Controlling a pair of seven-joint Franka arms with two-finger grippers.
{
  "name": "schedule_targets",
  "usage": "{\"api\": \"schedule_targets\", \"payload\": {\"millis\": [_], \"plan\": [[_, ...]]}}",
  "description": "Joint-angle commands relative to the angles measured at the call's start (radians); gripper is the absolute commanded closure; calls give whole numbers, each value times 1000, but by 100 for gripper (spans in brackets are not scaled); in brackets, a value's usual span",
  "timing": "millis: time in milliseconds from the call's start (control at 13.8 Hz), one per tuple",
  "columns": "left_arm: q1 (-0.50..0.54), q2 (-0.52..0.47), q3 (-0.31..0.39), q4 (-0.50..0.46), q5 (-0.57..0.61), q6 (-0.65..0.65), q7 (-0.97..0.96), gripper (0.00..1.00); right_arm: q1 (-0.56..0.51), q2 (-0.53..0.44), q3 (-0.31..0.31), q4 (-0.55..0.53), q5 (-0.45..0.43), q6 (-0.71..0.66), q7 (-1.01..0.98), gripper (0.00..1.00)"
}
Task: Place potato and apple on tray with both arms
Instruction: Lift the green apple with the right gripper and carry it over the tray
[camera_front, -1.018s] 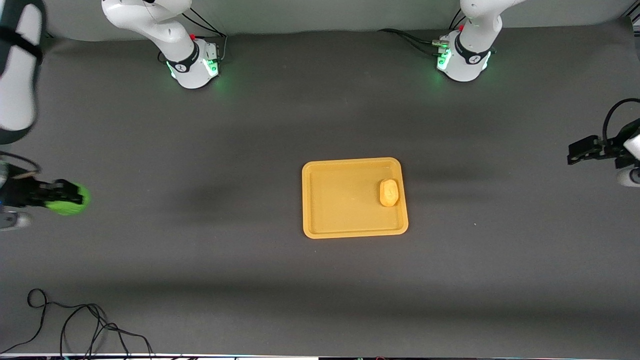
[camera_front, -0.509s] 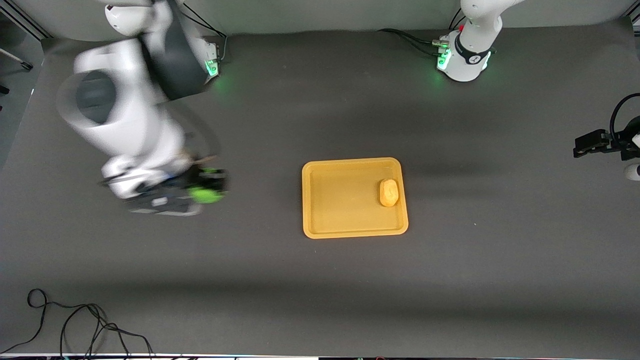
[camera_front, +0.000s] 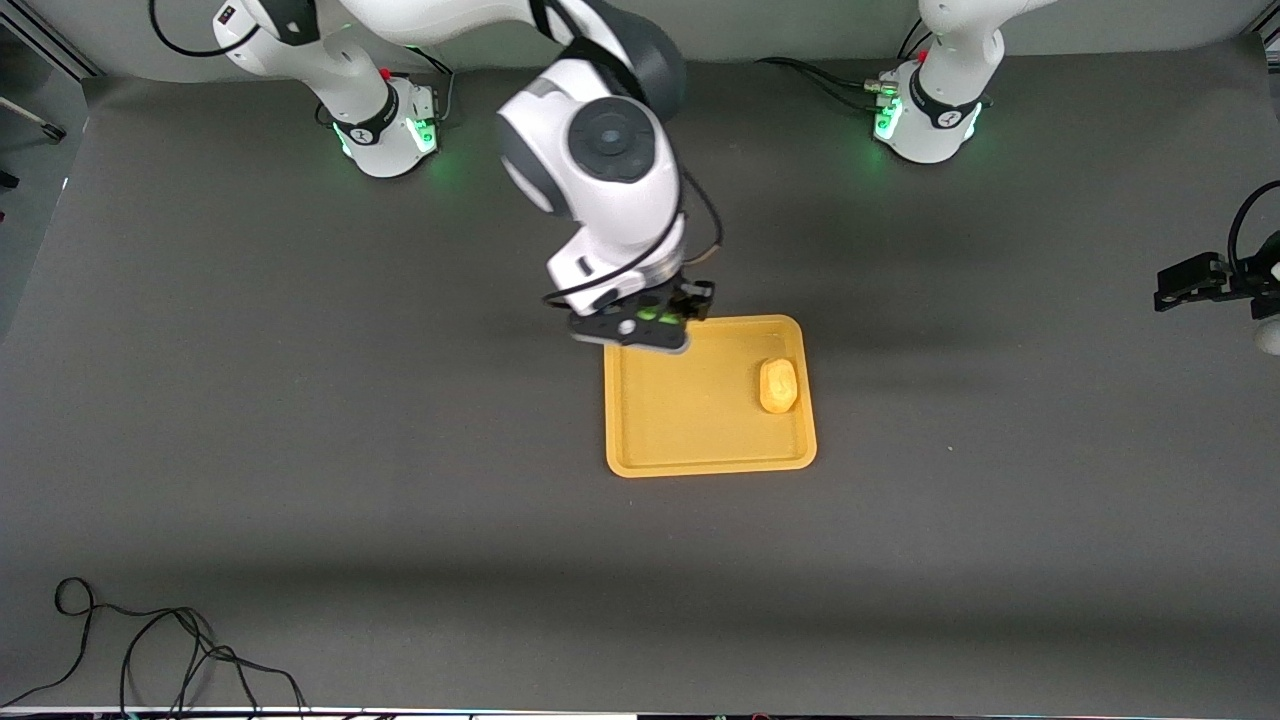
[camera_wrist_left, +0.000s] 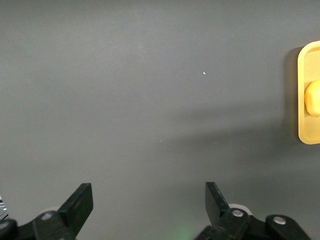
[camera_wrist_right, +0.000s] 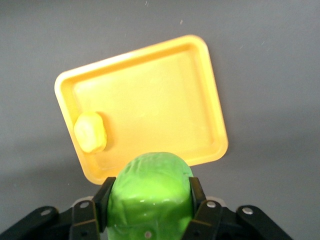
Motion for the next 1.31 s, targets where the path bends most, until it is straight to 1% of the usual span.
{"api": "schedule_targets", "payload": {"millis": [0, 73, 145, 291, 436, 582, 873, 1164, 1236], "plan": [[-222, -39, 226, -25, -47, 1, 21, 0, 48, 86, -4, 48, -8, 46, 61, 64], [-269, -39, 267, -25, -63, 7, 20, 0, 51, 120, -4, 48, -10, 74, 63, 64], [-290, -37, 283, -24, -64, 8, 20, 0, 62, 155, -4, 48, -11, 106, 65, 64], [-304, -37, 286, -15, -66, 8, 20, 0, 63, 215, -4, 47, -52, 155, 65, 64], [-309, -27, 286, 25, -63, 2, 21, 1, 62, 264, -6, 44, -60, 222, 65, 64], [-327, -28, 285, 30, -66, 8, 24, 1, 59, 310, -9, 42, -62, 285, 63, 64], [-321, -25, 275, 25, -87, 7, 27, 1, 48, 361, -12, 42, -74, 365, 65, 64], [-300, -27, 275, 22, -87, -9, 81, 1, 29, 373, -21, 37, -74, 401, 61, 64], [-292, -27, 275, 22, -86, -9, 86, 1, 29, 379, -21, 36, -74, 404, 63, 62]]}}
